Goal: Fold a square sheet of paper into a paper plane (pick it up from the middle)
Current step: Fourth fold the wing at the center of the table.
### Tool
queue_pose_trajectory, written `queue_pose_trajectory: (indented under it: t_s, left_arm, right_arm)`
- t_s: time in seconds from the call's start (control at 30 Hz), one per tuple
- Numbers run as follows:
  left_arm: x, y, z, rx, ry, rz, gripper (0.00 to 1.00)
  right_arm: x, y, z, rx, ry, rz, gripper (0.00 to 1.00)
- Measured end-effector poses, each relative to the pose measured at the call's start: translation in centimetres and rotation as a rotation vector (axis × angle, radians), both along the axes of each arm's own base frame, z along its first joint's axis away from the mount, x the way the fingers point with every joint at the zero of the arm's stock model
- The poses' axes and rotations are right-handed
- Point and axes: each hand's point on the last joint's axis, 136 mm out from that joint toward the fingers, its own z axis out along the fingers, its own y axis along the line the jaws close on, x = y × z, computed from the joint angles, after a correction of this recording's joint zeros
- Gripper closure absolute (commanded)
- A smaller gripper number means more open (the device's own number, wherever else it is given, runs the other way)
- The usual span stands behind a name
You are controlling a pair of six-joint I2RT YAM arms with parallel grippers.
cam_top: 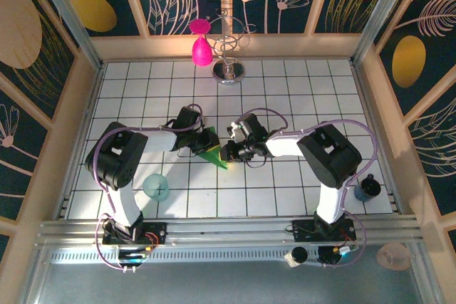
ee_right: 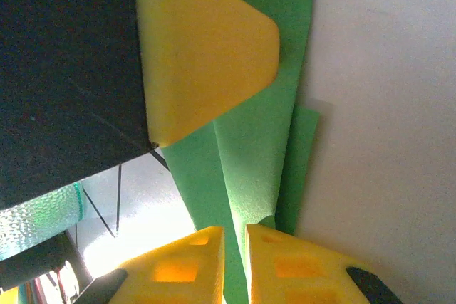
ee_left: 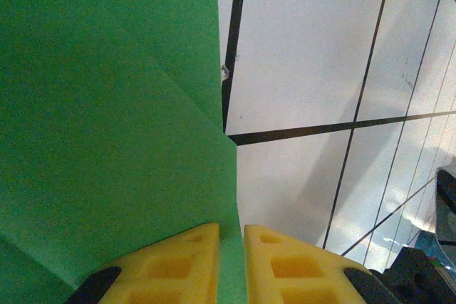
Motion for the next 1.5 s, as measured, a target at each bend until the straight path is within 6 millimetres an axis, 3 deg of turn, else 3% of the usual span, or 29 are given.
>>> queue_pose_trajectory:
  t_s: [0.23,0.5,0.77,1.5]
  left_arm:
    - [0.0,0.0,-0.1,0.002,0.000,-0.001,0.82]
    - [0.0,0.0,-0.1,0.002,0.000,-0.001,0.81]
    - [0.0,0.0,-0.1,0.002,0.000,-0.002,0.82]
    - [0.0,0.0,-0.1,0.002,0.001,-0.002,0.82]
  right_arm:
    - [0.0,0.0,0.0,0.001,0.000,0.000,0.83]
    - [-0.7,0.4,1.6,0.017,-0.017,0.019,0.83]
    - [-2.8,0.0,0.2,-0.020,0.028,0.044,0.84]
    - [-3.0,-0.3,-0.1,-0.032,0.036,0.043,0.83]
